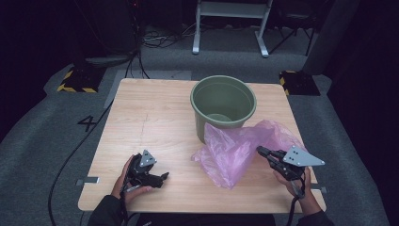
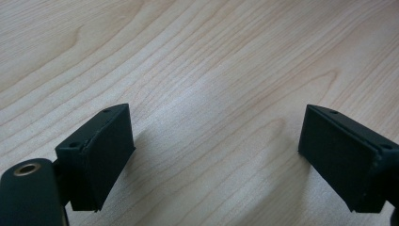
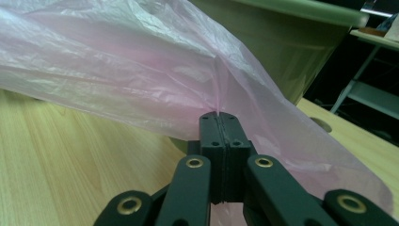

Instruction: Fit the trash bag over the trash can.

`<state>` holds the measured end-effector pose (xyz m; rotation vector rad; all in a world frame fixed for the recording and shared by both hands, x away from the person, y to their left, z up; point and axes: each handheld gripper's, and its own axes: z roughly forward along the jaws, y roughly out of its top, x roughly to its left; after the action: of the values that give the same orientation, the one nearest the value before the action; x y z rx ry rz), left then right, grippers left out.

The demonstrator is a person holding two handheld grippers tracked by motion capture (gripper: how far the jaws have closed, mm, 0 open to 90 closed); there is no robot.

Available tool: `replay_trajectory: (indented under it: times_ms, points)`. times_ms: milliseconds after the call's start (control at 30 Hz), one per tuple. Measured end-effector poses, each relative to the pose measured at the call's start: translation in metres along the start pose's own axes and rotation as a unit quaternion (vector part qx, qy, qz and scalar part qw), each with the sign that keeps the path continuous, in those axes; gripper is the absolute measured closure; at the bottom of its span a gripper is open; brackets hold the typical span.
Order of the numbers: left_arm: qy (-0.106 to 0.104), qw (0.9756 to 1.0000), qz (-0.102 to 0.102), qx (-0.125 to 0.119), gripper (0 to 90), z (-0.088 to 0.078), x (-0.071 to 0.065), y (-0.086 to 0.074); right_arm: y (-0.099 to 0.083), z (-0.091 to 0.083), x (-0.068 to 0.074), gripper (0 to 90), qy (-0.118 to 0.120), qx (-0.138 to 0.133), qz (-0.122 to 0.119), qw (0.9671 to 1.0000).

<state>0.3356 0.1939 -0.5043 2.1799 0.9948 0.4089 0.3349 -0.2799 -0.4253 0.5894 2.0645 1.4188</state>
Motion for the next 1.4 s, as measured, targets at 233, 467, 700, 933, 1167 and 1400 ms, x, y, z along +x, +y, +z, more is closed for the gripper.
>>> replay_trajectory:
  times_ms: [233,467,700,933,1167,1400]
  points:
    - [-0.001,1.0000,-0.001,0.000,10.3,0.000,0.000,0.000,0.010,-0.009,0.004,90.0,-0.010,-0.019,-0.013,0.9997]
    - [-0.002,1.0000,0.003,-0.001,10.2,0.001,0.001,0.000,0.021,-0.025,0.004,90.0,-0.022,-0.050,-0.012,0.9984]
    - [-0.008,0.9999,0.006,0.002,9.1,0.002,0.001,0.002,0.032,-0.028,0.001,90.0,-0.037,-0.062,-0.013,0.9973]
    - [-0.010,0.9999,0.013,0.003,7.8,0.005,0.002,0.005,0.043,-0.030,0.002,90.0,-0.049,-0.069,-0.021,0.9962]
    - [-0.016,0.9997,0.018,0.006,11.7,0.004,-0.001,0.008,0.058,-0.033,-0.007,90.0,-0.070,-0.087,-0.015,0.9936]
    - [-0.022,0.9989,0.042,-0.006,15.6,-0.002,-0.013,0.015,0.073,-0.034,-0.013,90.0,-0.079,-0.099,-0.012,0.9919]
